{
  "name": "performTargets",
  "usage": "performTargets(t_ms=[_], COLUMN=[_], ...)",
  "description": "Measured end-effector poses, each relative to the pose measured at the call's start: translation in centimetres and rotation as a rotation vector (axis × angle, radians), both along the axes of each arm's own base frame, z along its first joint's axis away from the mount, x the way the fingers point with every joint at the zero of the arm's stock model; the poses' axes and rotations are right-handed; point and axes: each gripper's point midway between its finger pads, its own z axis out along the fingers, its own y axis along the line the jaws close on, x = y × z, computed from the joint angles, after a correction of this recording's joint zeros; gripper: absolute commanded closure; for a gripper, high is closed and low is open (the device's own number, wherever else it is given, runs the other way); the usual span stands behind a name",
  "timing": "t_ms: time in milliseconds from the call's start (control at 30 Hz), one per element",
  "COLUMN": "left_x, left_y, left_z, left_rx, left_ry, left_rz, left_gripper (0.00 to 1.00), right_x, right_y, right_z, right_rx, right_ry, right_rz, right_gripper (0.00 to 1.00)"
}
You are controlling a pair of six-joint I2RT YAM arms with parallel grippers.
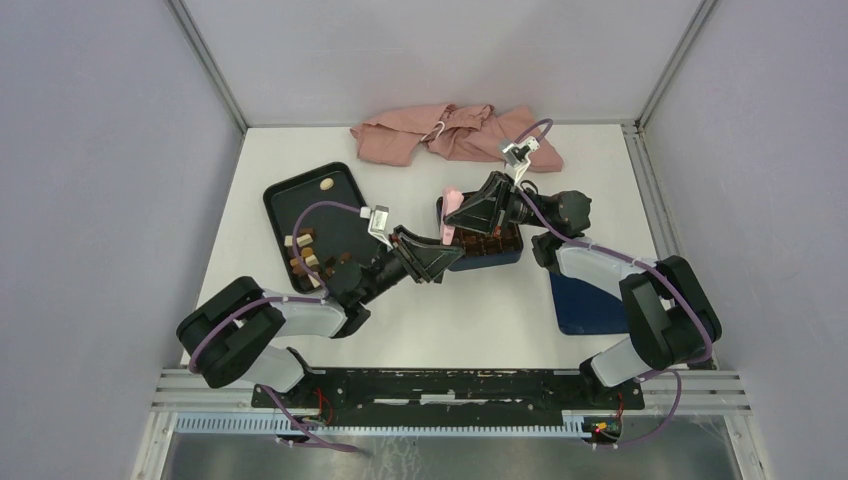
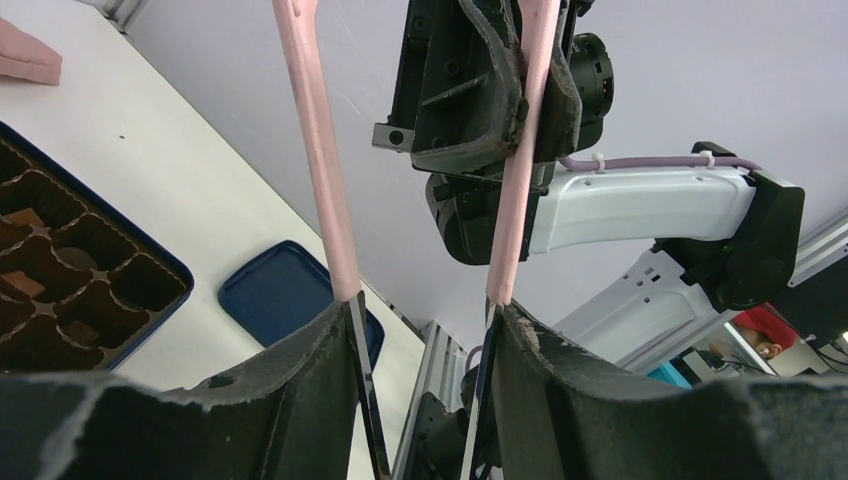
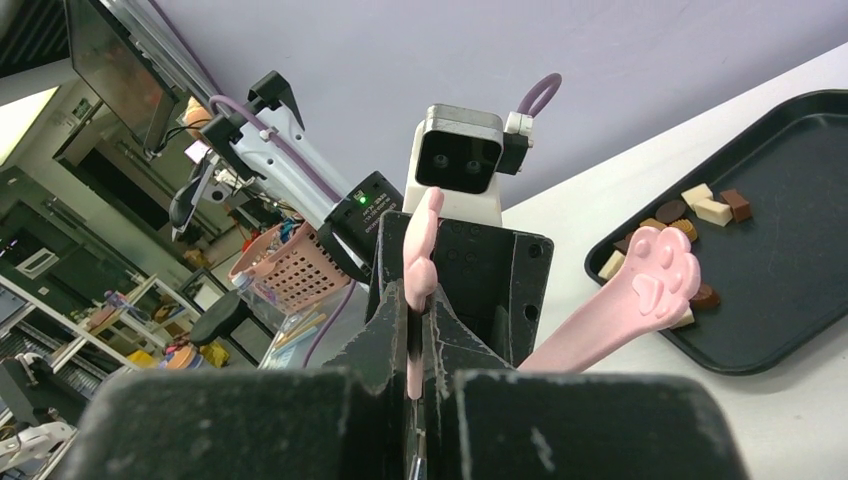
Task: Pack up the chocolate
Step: Adjust the clamp.
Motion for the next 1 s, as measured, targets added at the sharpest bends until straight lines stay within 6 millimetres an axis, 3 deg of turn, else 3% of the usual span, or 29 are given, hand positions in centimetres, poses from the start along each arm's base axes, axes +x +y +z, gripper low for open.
performTargets(t_ms=[167,300,467,700,900,1000], left_x=[0.1,0.0,-0.3,0.1,1.6,3.0], left_y=[0.1,0.1,0.1,1.3,4.3,6.3], left_z=[0.2,0.4,0.7,1.5,1.4,0.2], left_rx=[-0.01,-0.017,-0.021,0.007,0.059,0.137], left_ry=[0.001,-0.006,-0.01,0.015,0.056,0.114], left_rz=[0.006,0.006,0.001,0.048,0.127,0.176], left_gripper=[0.5,0.63,0.68,0.68,0.67,0.67], right_x=[0.1,0.1,0.1,-0.1,1.2,1.9], right_y=[0.0,0.0,0.0,-0.4,-1.9,-2.8], right_z=[0.1,0.1,-0.1,-0.7,-1.1,-1.0], right_rx=[0.007,0.006,0.001,-0.027,-0.048,-0.059], right_ry=[0.0,0.0,0.004,-0.024,-0.075,-0.114], right_rz=[-0.005,-0.006,-0.006,0.015,-0.028,-0.058], right_gripper=[1.0,0.98,0.7,0.43,0.38,0.38])
